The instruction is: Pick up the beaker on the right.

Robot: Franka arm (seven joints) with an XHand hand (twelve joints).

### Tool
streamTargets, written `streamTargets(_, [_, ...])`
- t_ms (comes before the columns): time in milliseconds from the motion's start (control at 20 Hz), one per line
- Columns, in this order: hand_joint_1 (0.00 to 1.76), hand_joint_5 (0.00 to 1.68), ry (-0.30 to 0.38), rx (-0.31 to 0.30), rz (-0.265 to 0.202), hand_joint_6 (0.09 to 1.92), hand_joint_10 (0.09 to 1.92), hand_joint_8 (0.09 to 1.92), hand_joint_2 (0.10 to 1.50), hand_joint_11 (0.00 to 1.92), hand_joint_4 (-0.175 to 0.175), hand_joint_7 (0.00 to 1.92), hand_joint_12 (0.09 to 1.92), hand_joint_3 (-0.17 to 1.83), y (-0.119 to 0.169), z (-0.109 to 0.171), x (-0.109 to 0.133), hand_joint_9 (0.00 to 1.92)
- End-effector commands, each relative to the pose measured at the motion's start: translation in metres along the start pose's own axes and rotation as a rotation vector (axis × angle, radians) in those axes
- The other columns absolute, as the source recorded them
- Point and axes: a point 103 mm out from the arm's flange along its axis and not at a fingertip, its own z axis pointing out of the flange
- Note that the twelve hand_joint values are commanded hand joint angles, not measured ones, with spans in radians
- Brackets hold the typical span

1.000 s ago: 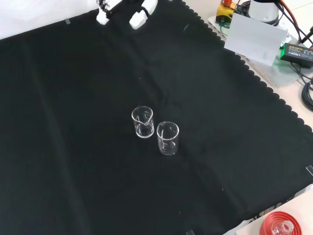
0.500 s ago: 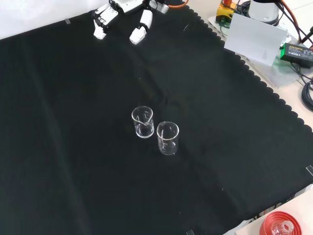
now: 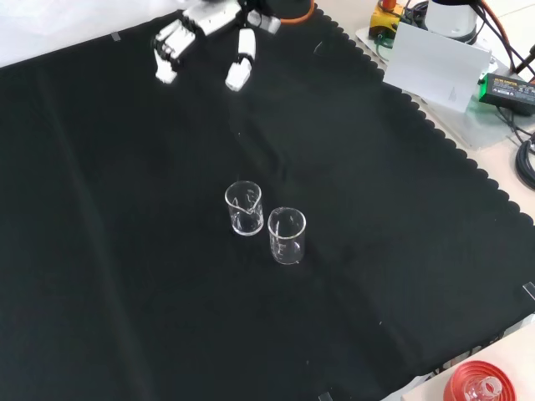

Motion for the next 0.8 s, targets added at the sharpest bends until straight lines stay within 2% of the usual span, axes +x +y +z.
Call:
streamTargets(50, [0.64, 0.26, 0.127, 0.081, -0.073, 0.09, 0.70, 0.60, 0.66, 0.00, -0.072, 0.13, 1.13, 0.49, 0.024, 0.052, -0.003, 0.25])
streamTargets(550, [0.73, 0.30, 0.257, 0.090, -0.166, 0.09, 0.70, 0.63, 0.57, 0.00, -0.082, 0.16, 1.14, 0.55, 0.023, 0.082, -0.008, 0.29])
streamTargets(800, [0.76, 0.31, 0.323, 0.130, -0.206, 0.09, 0.69, 0.64, 0.55, 0.00, -0.083, 0.18, 1.15, 0.58, 0.023, 0.100, -0.004, 0.30])
